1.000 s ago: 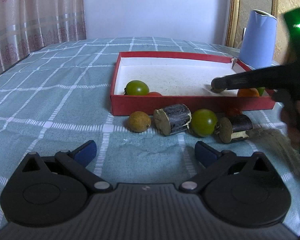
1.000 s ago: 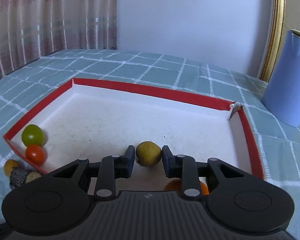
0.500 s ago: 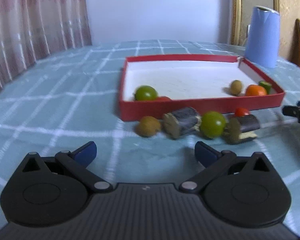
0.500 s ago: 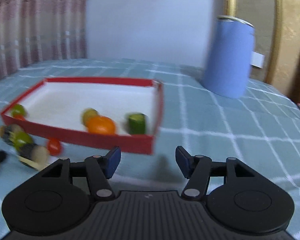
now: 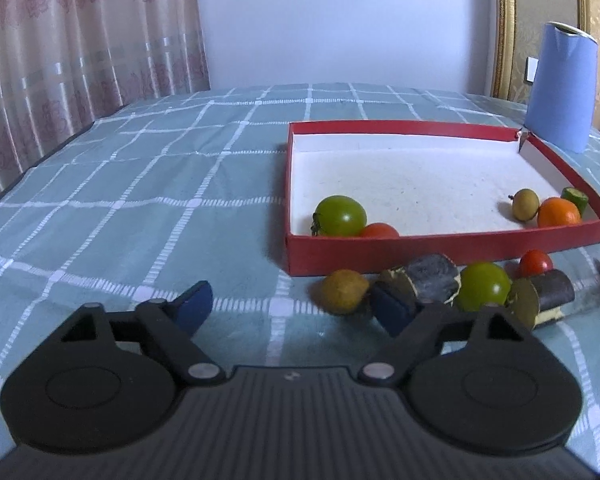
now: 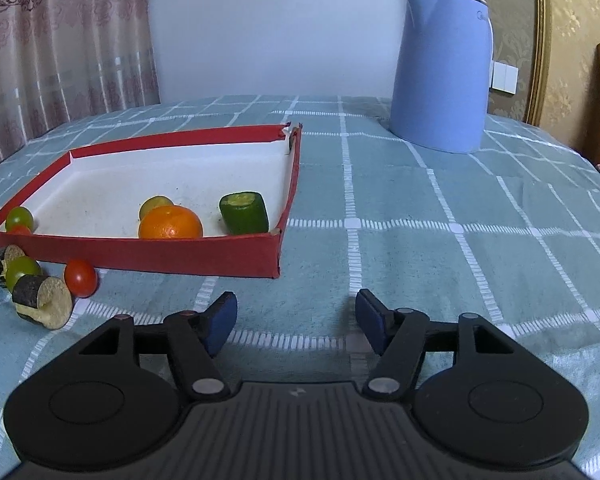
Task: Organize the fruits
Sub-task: 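Grasp the small brown round fruit with the left gripper, then drop the brown fruit into the tray and open the left gripper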
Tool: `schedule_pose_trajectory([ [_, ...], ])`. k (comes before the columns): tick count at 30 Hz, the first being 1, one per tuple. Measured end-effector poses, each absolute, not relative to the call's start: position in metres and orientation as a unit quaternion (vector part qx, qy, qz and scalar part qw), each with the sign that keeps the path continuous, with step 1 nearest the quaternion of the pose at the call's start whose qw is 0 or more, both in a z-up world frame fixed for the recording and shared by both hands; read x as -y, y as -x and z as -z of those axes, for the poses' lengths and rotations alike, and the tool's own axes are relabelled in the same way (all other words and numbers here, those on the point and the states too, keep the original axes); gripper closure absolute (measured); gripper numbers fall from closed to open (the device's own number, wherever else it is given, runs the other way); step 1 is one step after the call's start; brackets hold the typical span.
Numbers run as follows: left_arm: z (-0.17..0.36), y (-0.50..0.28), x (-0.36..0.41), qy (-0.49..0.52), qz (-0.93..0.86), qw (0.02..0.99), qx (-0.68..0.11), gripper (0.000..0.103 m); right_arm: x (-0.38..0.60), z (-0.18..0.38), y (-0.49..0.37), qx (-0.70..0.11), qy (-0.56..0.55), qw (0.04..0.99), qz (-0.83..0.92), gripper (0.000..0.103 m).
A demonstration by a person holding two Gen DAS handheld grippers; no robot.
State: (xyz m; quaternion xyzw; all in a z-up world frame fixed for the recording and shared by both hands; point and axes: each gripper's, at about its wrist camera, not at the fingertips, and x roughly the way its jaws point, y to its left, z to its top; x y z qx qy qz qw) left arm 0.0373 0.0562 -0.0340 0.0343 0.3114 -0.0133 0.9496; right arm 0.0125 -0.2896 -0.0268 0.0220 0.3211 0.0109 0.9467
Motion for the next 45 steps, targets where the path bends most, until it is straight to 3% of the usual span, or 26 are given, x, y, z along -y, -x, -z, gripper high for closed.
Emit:
schedule_pose_trajectory([
  [3, 0.035, -0.036, -0.053, -0.037, 0.029, 0.950, -0.309, 0.062, 0.289, 0.028, -0.014, -0.323, -0.019, 0.946, -0.015, 0.032],
  [6, 0.037, -0.034, -0.051, -0.042, 0.039, 0.951, -0.305, 0.078, 0.288, 0.028, -0.014, -0.324, -0.019, 0.946, -0.018, 0.029],
  [31, -0.010, -0.055, -0.036, -0.024, 0.081, 0.960, -0.265, 0.078, 0.289, 0.029, -0.015, -0.323, -0.019, 0.946, -0.018, 0.028],
  [45, 0.020, -0.132, -0.014, -0.023, 0.060, 0.946, -0.317, 0.078, 0.289, 0.029, -0.015, -0.323, -0.019, 0.946, -0.018, 0.028],
])
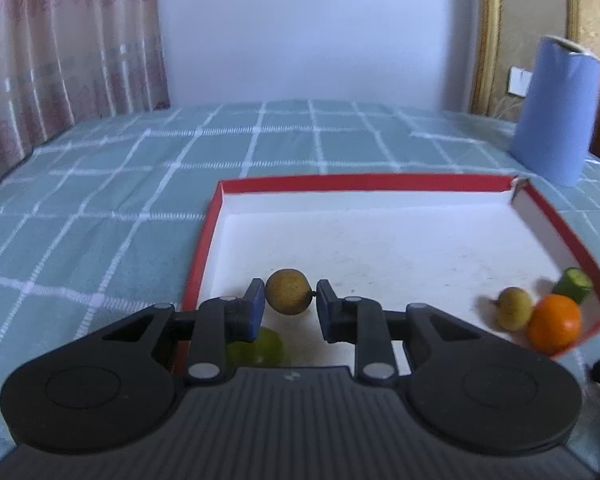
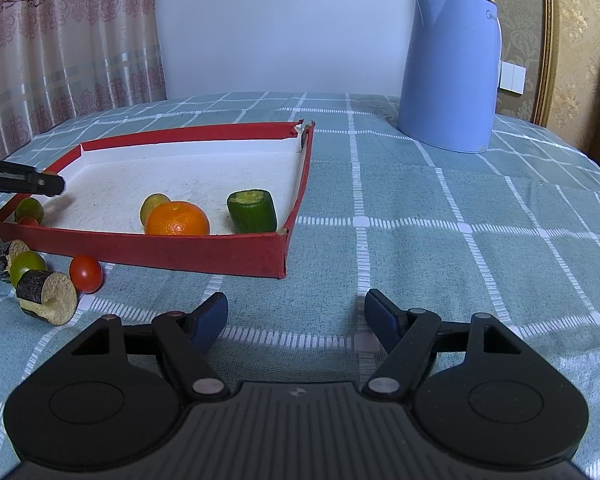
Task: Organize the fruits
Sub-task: 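Drop the brown fruit into the tray and open the left gripper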
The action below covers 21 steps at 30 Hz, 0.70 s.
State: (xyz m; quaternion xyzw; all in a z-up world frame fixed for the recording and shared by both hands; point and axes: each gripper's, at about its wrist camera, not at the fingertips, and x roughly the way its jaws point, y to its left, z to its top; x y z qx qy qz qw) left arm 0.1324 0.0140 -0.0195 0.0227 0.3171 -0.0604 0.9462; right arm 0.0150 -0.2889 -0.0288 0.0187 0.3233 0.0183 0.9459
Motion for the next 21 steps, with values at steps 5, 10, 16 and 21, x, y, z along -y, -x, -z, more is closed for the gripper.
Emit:
schedule_pose_trajectory([
  [5, 0.025, -0.137, -0.014, -0.032, 0.054, 0.948, -0.311, 0.074, 0.289, 0.029, -0.015, -0.323, -0.019, 0.946, -0.018, 0.028],
  [10, 0.021, -0.126, -0.014, -0.033, 0.061, 0.951, -0.303, 0.037, 0.289, 0.029, -0.015, -0.323, -0.019, 0.946, -0.019, 0.027],
  [16, -0.004, -0.073, -0.023, -0.019, 0.090, 0.960, -0.266, 0.029, 0.289, 0.029, -0.015, -0.323, -0.018, 0.946, -0.018, 0.027],
  [21, -0.001, -0.030, -0.033, -0.017, 0.095, 0.959, -0.266, 0.026, 0.289, 0.029, -0.015, -0.323, -0.018, 0.946, -0.018, 0.027],
])
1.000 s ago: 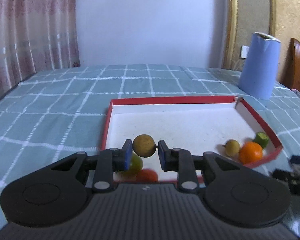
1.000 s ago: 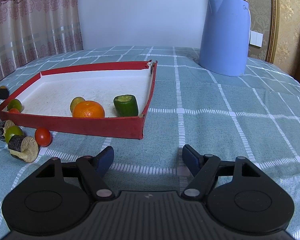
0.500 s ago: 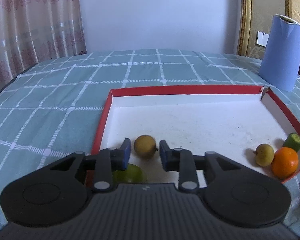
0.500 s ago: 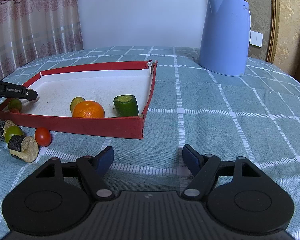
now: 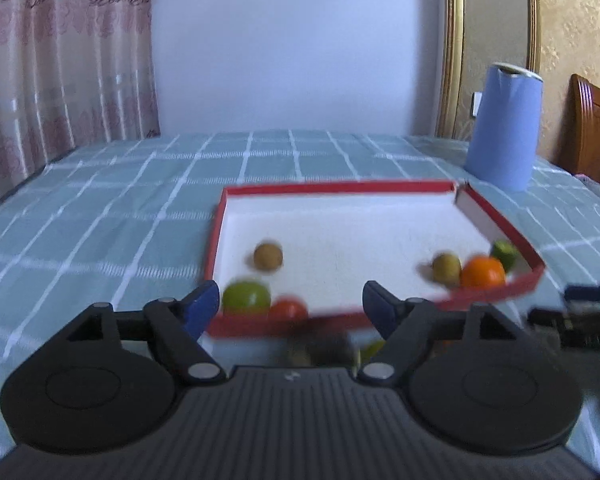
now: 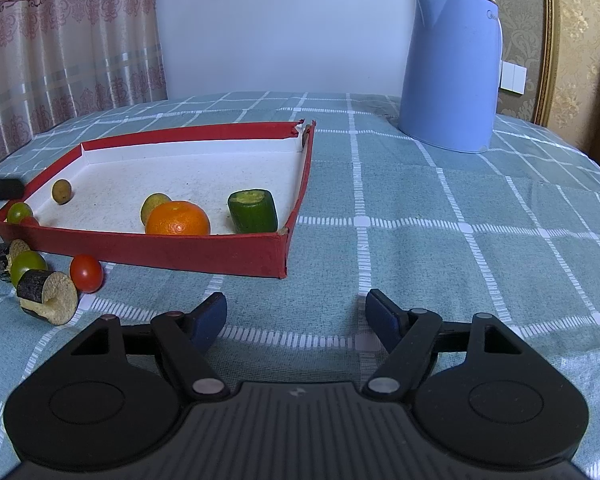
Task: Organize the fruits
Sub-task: 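Drop the brown fruit into the tray and open the left gripper, then move the right gripper down to the dark eggplant slice beside the tray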
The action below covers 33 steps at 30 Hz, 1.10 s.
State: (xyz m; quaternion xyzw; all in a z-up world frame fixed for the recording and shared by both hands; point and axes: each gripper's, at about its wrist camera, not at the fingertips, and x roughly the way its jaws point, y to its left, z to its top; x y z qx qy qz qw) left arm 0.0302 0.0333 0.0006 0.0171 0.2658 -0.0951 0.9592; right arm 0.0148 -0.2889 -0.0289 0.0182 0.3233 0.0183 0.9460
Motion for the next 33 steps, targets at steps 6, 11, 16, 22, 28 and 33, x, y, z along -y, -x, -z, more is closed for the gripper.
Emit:
schedule_pose_trajectory([
  [6, 0.023, -0.009, -0.044, -0.024, 0.089, 0.952, -0.293, 0.026, 0.289, 0.029, -0.015, -0.323, -0.018, 0.946, -0.018, 0.027],
  [11, 0.035, -0.013, -0.054, -0.001, 0.079, 0.945, -0.316, 0.025, 0.288, 0.029, -0.015, -0.325, -0.015, 0.946, -0.014, 0.024],
  [16, 0.037, -0.016, -0.051, -0.015, 0.065, 0.944, -0.323, 0.015, 0.285, 0.027, -0.012, -0.318, -0.015, 0.948, 0.019, 0.020],
  [22, 0.039, -0.019, -0.046, -0.031, 0.045, 0.944, -0.326, 0.006, 0.260, 0.010, 0.010, -0.292, -0.059, 0.954, -0.042, 0.020],
  [28, 0.040, -0.021, -0.049, -0.019, 0.042, 0.943, -0.329, 0.002, 0.204, 0.003, 0.010, -0.296, -0.021, 0.949, -0.108, 0.037],
  [33, 0.040, -0.022, -0.050, -0.017, 0.038, 0.943, -0.331, 0.000, 0.180, 0.008, 0.007, -0.315, -0.026, 0.938, -0.144, 0.040],
])
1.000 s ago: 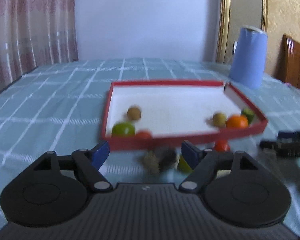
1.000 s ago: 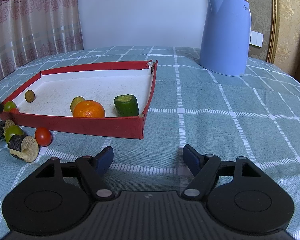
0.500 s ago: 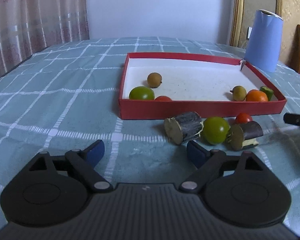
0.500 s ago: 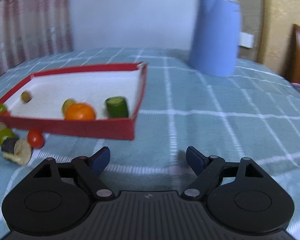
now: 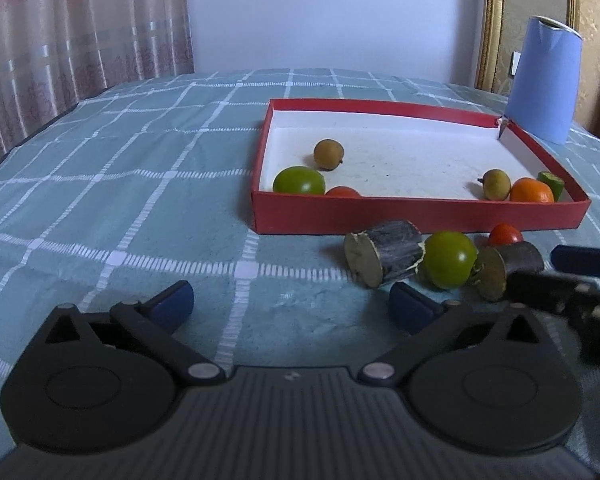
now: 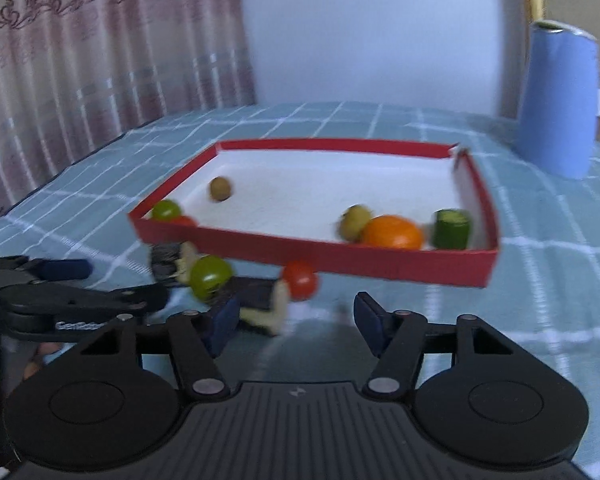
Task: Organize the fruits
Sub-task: 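Move the right gripper down to the dark eggplant slice beside the tray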
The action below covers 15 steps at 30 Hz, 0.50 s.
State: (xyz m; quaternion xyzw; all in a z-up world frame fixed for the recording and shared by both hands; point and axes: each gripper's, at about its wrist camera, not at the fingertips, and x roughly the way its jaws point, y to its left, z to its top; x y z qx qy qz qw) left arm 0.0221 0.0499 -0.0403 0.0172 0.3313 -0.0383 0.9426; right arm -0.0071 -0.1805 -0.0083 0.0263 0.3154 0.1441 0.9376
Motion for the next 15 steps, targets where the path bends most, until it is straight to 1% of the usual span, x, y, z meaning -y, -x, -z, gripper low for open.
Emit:
schedule_pose_trajectory([
  [3, 0.040, -0.022, -0.050, -0.017, 0.038, 0.943, -0.331, 0.000, 0.169, 0.010, 0.008, -0.310, -0.012, 0.940, -0.144, 0.040],
  [5, 0.040, -0.022, -0.050, -0.017, 0.038, 0.943, -0.331, 0.000, 0.167, 0.013, 0.004, -0.313, -0.014, 0.939, -0.144, 0.045],
  [6, 0.040, -0.022, -0.050, -0.017, 0.038, 0.943, -0.331, 0.000, 0.167, 0.014, 0.001, -0.318, -0.016, 0.937, -0.146, 0.051],
  [9, 0.040, -0.022, -0.050, -0.017, 0.038, 0.943, -0.331, 0.000, 0.166, 0.020, -0.005, -0.328, -0.025, 0.932, -0.149, 0.055],
  [12, 0.040, -0.022, -0.050, -0.017, 0.038, 0.943, -0.331, 0.000, 0.166, 0.020, -0.004, -0.320, -0.032, 0.933, -0.159, 0.064],
  [15, 0.040, -0.022, -0.050, -0.017, 0.038, 0.943, -0.331, 0.000, 0.166, 0.020, -0.002, -0.318, -0.026, 0.934, -0.161, 0.065],
])
